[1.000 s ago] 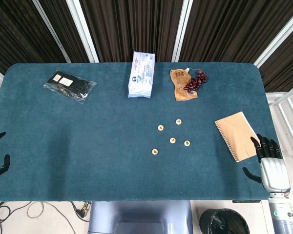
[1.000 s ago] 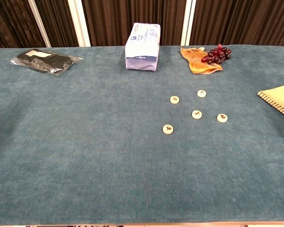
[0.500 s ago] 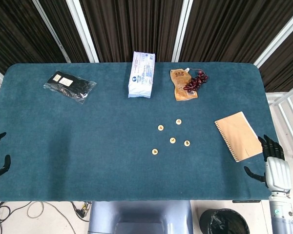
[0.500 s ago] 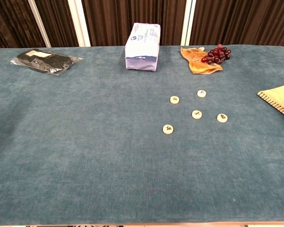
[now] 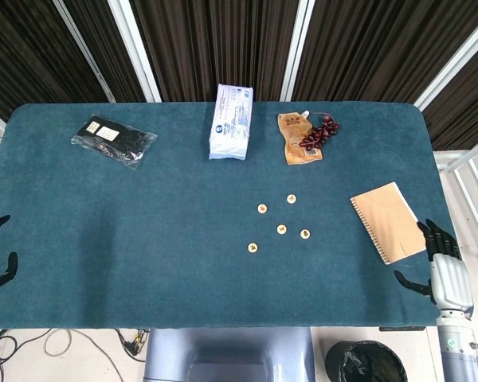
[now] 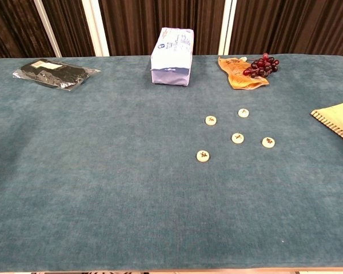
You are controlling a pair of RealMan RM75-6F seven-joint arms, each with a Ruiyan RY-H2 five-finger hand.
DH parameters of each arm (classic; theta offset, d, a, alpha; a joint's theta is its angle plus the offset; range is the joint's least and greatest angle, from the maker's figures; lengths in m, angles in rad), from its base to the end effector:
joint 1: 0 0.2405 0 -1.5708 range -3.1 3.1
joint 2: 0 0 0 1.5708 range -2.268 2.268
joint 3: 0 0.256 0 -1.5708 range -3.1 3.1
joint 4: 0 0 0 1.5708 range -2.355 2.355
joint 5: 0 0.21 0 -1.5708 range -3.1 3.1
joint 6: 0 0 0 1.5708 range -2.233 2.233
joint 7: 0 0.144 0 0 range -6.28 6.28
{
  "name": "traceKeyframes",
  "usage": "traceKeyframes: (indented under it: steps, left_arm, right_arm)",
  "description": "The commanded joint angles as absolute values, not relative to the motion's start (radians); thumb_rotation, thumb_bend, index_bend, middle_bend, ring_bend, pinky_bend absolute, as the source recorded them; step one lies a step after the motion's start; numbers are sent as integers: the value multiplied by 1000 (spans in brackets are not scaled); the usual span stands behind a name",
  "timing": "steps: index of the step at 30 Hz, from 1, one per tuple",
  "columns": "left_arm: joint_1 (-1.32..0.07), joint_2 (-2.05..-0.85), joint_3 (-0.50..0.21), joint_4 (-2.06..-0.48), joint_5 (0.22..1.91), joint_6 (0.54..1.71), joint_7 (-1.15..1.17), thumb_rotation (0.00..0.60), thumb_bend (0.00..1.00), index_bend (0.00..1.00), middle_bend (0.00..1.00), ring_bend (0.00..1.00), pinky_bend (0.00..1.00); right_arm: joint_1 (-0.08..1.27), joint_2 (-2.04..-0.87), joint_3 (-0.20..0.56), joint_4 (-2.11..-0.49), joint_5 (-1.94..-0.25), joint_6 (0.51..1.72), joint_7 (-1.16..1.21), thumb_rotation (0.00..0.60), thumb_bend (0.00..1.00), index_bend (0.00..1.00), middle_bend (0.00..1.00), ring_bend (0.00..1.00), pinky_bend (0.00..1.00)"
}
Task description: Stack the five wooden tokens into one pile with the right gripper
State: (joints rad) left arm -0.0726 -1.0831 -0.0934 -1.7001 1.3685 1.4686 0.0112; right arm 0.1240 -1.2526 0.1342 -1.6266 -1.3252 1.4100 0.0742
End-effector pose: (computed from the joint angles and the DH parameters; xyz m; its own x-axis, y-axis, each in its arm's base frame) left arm -0.3128 0.1840 0.1726 0.3423 -0.0150 0.9395 0.9333 0.1208 -0.3381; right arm -0.3072 -0.2076 0.1240 0.1508 0.0138 0.9885 -0.9823 0.1141 0.1483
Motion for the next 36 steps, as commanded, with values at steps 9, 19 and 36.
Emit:
traceKeyframes:
  steps: [9,19,36]
  left_arm:
    - [-71,-1081,-96,-1705,1364,1470,6,600,483,143,0,0,0]
    - [-70,-1079,-96,-1702,1370,1472,-15,600,483,143,0,0,0]
    - [-71,-1078,-98,-1701,1360,1465,-16,600,483,143,0,0,0]
  right_arm:
    - [315,-1254,217,-1691,-1232,1162,-74,600,275,205,0,0,0]
    - [471,-1349,245,-1636,-1065,1014,-265,600,276,263,0,0,0]
    - [572,-1544,233,-1457,-938,974,-333,600,392,350,0,0,0]
